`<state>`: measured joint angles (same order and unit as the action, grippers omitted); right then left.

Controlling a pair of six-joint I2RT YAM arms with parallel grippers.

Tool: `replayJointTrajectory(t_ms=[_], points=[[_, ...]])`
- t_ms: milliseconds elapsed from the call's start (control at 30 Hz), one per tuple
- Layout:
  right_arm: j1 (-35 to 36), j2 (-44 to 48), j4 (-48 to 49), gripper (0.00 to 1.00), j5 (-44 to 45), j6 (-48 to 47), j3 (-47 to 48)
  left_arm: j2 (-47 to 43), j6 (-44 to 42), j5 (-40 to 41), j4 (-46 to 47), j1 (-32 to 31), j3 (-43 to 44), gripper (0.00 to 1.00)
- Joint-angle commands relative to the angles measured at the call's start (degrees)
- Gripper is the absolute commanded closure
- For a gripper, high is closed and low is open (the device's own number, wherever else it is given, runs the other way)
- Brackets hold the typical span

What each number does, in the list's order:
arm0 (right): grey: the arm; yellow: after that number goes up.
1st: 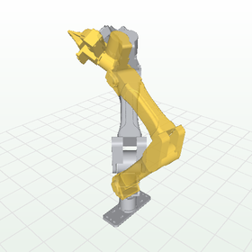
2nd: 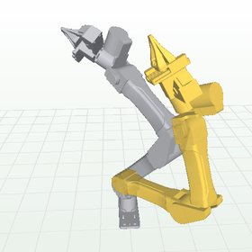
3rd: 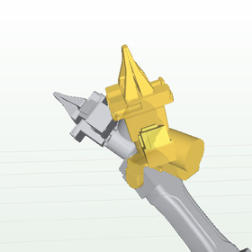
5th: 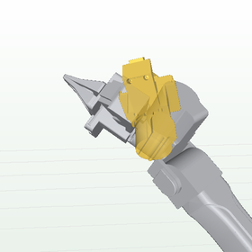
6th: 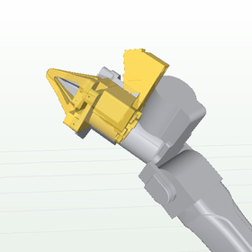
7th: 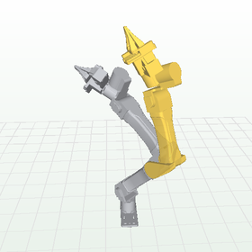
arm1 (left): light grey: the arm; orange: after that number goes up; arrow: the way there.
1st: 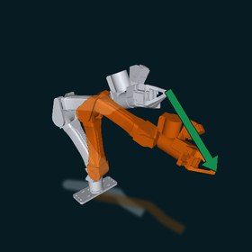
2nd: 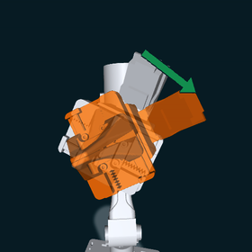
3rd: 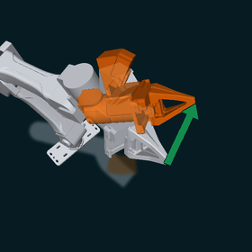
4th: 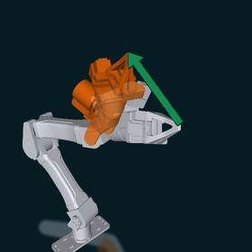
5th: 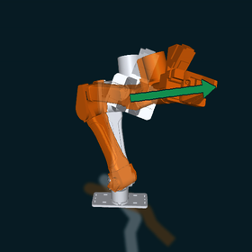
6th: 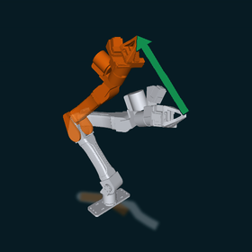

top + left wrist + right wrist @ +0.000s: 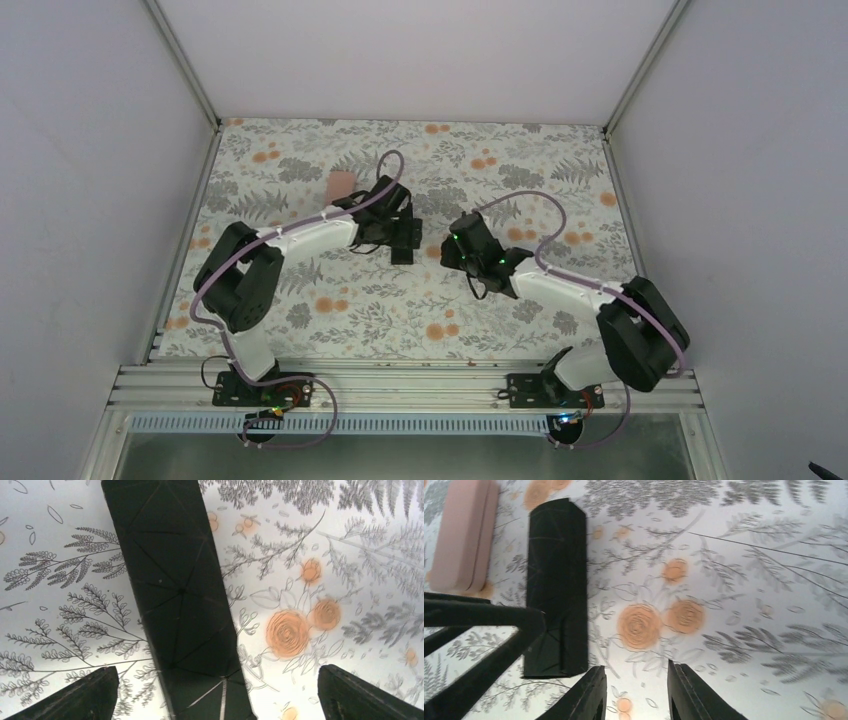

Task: Organize the sunglasses
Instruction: Move the sunglasses case at the center of the board.

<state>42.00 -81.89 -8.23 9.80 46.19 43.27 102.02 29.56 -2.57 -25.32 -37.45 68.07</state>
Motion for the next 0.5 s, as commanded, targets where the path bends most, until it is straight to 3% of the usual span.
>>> replayJointTrajectory(t_ms=[0, 300, 467], points=[[-0.02, 4.36, -1.57, 0.65, 6.92, 3.98, -4.4, 2.59, 3.53, 9.44, -1.76, -3.14, 3.07, 0.0], [-0.52, 7.2, -2.02, 0.64, 6.7, 5.18, -8.56, 8.97, 8.12, 14.08, -4.0, -5.88, 6.6, 0.0], [-0.61, 7.17, -1.88, 0.65, 6.49, 5.17, -8.55, 12.58, 8.43, 14.27, -5.99, -6.21, 8.74, 0.14]])
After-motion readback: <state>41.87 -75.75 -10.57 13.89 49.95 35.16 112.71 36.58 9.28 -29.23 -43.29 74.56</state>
